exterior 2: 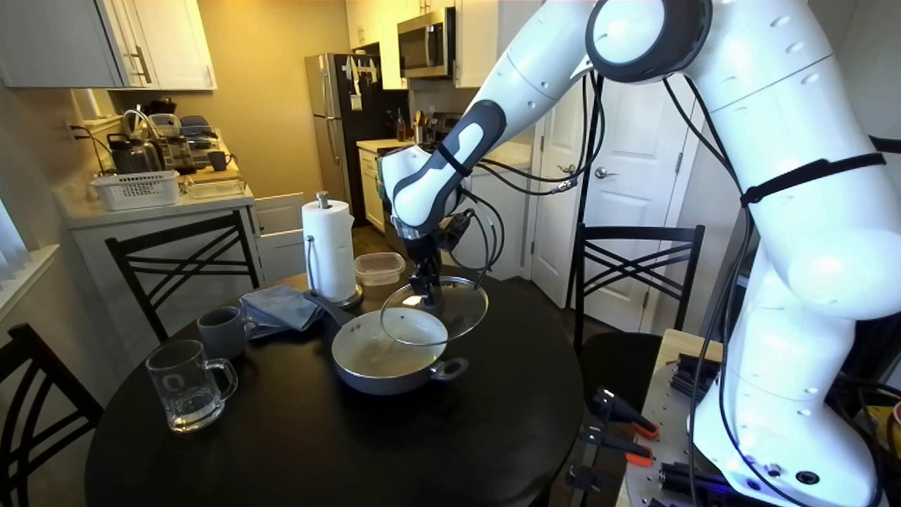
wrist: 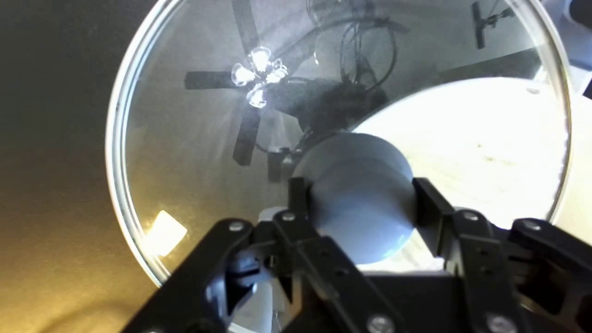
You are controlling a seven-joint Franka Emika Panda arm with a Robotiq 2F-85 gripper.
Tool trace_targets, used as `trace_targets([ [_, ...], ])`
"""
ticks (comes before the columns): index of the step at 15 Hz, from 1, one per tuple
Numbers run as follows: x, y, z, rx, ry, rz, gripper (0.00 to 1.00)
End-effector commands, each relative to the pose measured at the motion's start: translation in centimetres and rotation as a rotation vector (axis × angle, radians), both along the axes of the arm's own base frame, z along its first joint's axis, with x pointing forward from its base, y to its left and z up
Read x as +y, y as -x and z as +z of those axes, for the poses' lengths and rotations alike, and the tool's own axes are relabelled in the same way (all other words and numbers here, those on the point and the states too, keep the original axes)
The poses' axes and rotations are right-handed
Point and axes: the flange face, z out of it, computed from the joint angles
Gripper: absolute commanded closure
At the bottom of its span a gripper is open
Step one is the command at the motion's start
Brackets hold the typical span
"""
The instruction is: Put the lid on the pot
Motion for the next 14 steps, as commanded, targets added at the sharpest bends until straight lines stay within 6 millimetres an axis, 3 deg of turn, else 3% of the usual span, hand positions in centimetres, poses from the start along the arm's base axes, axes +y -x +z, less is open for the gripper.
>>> trace_targets([
  [1,2.3,-2.3,-0.2,0.033,0.008,0.054,0.67],
  [9,9.5,-3.4,-2.5,0.079,0.014,0.174,0.67],
  [14,10.7,-3.9,-2.1,0.048,0.012,0.218,0.67],
])
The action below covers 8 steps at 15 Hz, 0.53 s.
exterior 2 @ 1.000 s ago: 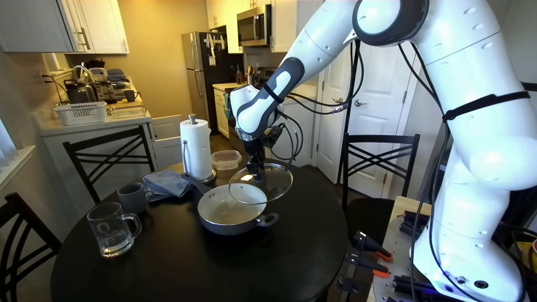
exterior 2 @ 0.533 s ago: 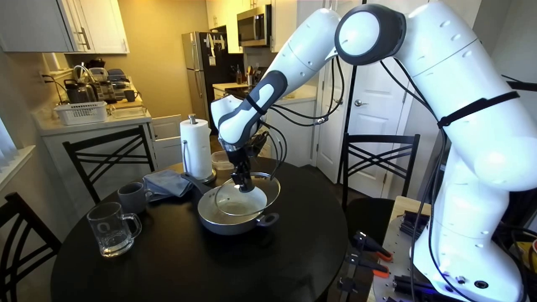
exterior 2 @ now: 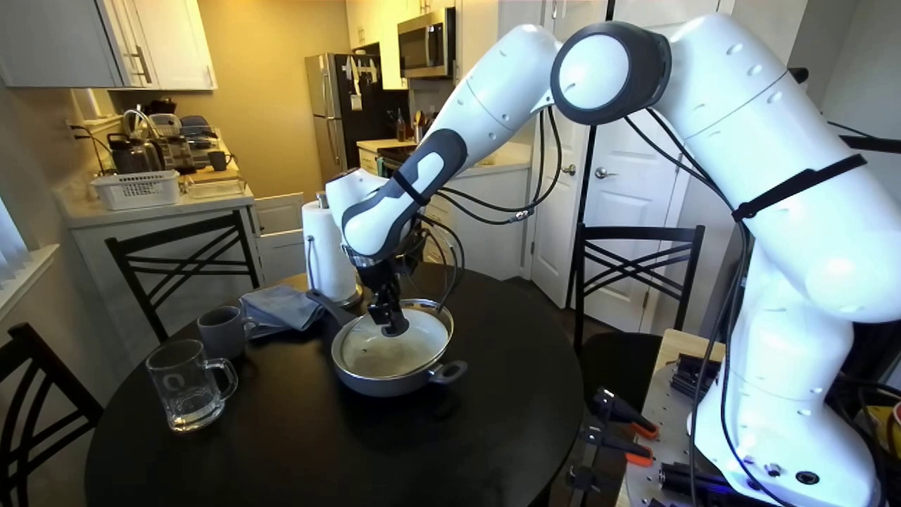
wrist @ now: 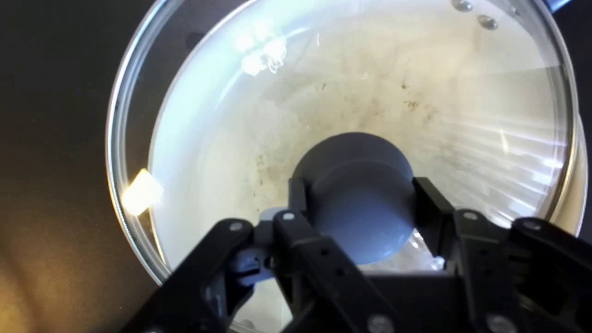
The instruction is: Put the lid on the pot
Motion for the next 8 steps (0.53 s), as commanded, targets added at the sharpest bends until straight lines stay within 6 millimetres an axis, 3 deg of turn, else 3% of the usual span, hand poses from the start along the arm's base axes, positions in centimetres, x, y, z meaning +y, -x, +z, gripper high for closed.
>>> trace_targets([
  [1,-0.1,-0.4,1.6,-0.014,0.008,0.042,0.67],
  [8,-1.2,-0.2,3.9,-0.080,-0.028,0.027,0.67],
])
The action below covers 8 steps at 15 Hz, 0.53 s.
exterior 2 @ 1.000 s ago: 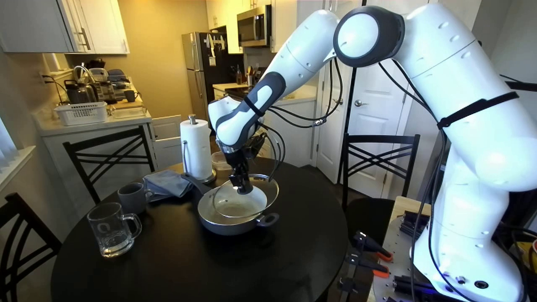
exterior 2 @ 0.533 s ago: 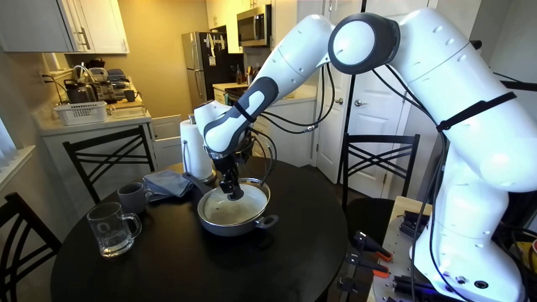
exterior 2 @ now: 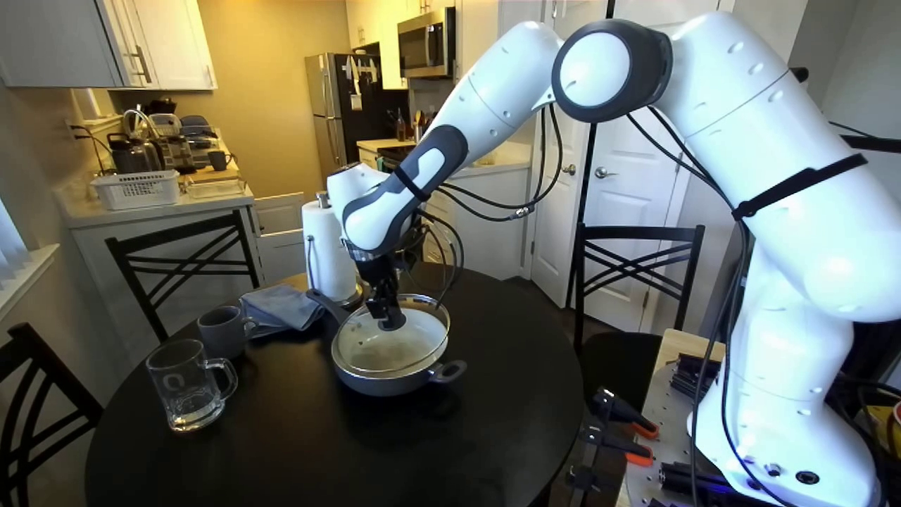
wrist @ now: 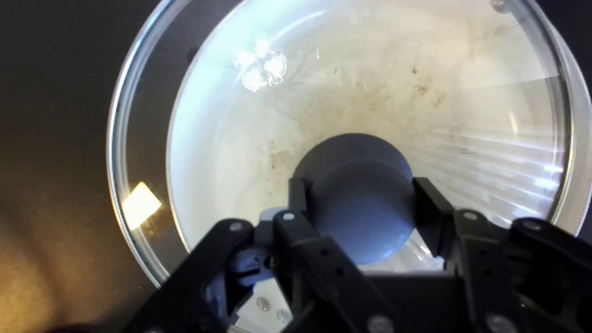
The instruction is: Put the lid on the pot
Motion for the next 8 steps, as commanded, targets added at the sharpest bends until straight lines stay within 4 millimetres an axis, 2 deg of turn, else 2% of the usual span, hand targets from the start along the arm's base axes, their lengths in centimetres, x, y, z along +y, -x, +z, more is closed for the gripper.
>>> trace_targets([
  [1,-0.5,0.5,3.2,-0.053,-0.031,0.039,0.67],
  [4,-0.2,0.9,3.4,-0.046,-0.071,0.058,0.67],
  [8,0.1,2.1,2.4,0.016,-0.112,0.086,0.67],
])
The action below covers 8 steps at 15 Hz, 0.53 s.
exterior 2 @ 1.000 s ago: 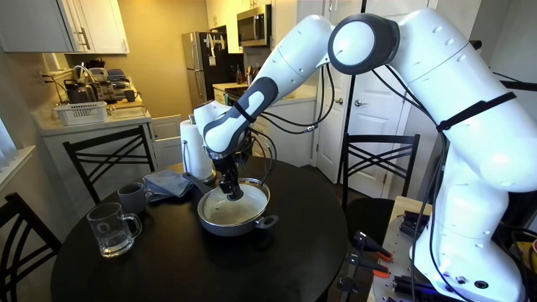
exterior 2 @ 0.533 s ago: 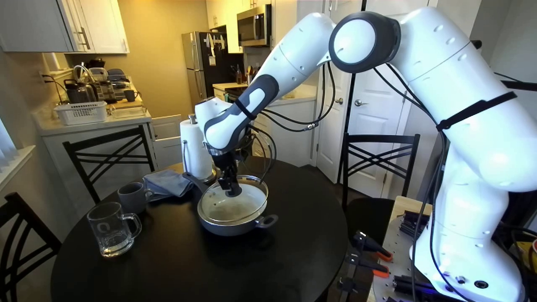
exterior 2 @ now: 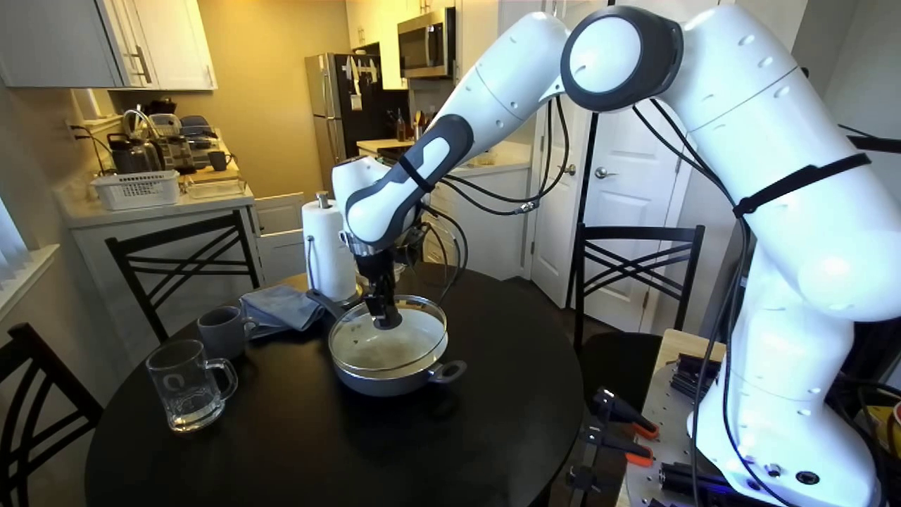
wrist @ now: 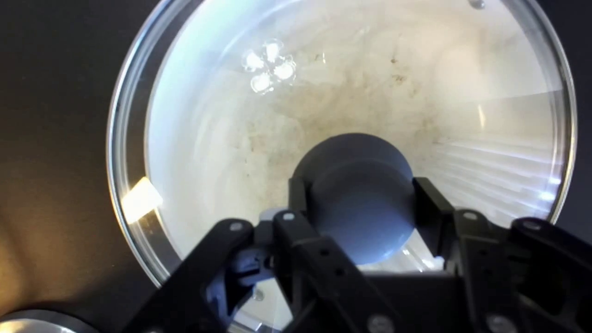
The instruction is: Put the lid on the pot
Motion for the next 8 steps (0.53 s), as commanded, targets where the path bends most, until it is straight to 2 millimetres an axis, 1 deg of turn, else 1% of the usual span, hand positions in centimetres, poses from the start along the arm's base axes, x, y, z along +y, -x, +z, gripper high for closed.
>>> trace_targets([
  [1,-0.20,1.59,0.97,0.034,-0.048,0.038,0.67],
  [8,-0.33,2.32,0.61,0.019,-0.061,0.076,0.67],
])
